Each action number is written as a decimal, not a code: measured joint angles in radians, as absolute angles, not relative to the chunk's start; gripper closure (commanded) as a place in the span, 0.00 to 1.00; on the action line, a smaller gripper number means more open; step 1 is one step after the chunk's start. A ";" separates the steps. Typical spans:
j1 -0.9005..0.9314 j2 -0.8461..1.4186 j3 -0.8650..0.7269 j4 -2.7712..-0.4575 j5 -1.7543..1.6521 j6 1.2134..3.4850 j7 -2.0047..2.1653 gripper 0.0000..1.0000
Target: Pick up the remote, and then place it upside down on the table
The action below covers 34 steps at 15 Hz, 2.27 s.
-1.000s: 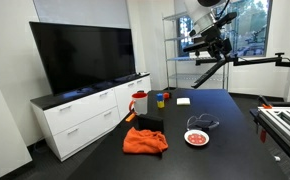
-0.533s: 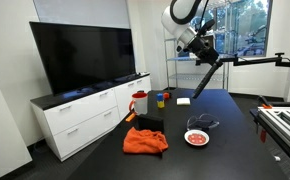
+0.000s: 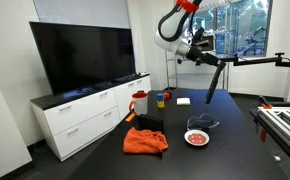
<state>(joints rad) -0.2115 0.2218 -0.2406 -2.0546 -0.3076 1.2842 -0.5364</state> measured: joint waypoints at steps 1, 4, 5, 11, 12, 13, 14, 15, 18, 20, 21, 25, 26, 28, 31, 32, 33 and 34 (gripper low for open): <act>-0.212 0.226 -0.241 -2.049 -0.308 1.278 -0.535 0.43; -0.212 0.227 -0.241 -2.047 -0.308 1.275 -0.534 0.43; -0.212 0.227 -0.241 -2.047 -0.308 1.275 -0.534 0.43; -0.219 0.248 -0.229 -2.051 -0.308 1.274 -0.533 0.68; -0.220 0.259 -0.225 -2.049 -0.308 1.266 -0.533 0.68; -0.223 0.273 -0.220 -2.042 -0.308 1.239 -0.534 0.68; -0.225 0.289 -0.216 -2.031 -0.307 1.208 -0.534 0.68; -0.226 0.307 -0.214 -2.016 -0.308 1.163 -0.535 0.68; -0.233 0.381 -0.208 -1.943 -0.309 1.024 -0.534 0.68; -0.247 0.445 -0.205 -1.892 -0.313 0.961 -0.523 0.68; -0.256 0.478 -0.204 -1.869 -0.315 0.944 -0.516 0.68; -0.291 0.589 -0.199 -1.797 -0.318 0.928 -0.460 0.68; -0.298 0.609 -0.196 -1.784 -0.318 0.928 -0.446 0.68; -0.307 0.635 -0.191 -1.763 -0.318 0.926 -0.426 0.68; -0.319 0.666 -0.177 -1.743 -0.318 0.883 -0.424 0.68; -0.324 0.679 -0.170 -1.737 -0.318 0.853 -0.426 0.68; -0.330 0.693 -0.162 -1.731 -0.318 0.823 -0.429 0.68; -0.320 0.708 -0.180 -1.739 -0.313 0.826 -0.440 0.68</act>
<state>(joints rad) -0.3204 0.7076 -0.1801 -1.7386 -0.3126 0.8264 -0.4397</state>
